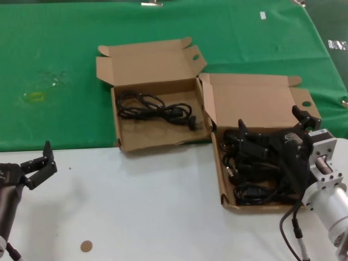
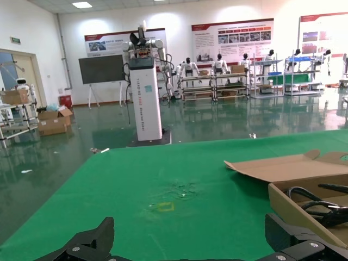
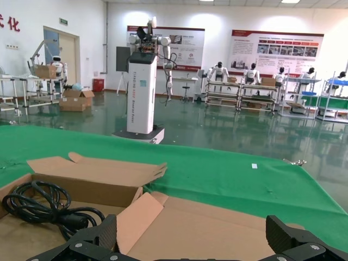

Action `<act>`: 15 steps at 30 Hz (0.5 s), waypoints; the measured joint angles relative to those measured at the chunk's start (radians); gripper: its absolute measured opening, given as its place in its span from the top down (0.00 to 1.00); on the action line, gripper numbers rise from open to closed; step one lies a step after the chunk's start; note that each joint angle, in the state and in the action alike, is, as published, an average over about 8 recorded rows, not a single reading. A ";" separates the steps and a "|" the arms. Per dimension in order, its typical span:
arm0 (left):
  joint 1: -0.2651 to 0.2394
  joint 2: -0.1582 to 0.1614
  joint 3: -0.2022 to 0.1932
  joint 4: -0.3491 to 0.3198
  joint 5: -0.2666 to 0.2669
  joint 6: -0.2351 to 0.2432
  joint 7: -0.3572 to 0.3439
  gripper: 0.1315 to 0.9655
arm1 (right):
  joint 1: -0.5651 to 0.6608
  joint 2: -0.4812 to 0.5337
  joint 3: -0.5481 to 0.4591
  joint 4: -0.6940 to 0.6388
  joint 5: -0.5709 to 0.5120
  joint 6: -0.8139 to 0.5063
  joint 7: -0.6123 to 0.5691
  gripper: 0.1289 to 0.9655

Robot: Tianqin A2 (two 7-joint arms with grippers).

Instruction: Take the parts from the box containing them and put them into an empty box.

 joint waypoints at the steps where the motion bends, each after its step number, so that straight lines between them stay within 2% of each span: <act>1: 0.000 0.000 0.000 0.000 0.000 0.000 0.000 0.00 | 0.000 0.000 0.000 0.000 0.000 0.000 0.000 0.00; 15: 0.000 0.000 0.000 0.000 0.000 0.000 0.000 0.00 | 0.000 0.000 0.000 0.000 0.000 0.000 0.000 0.00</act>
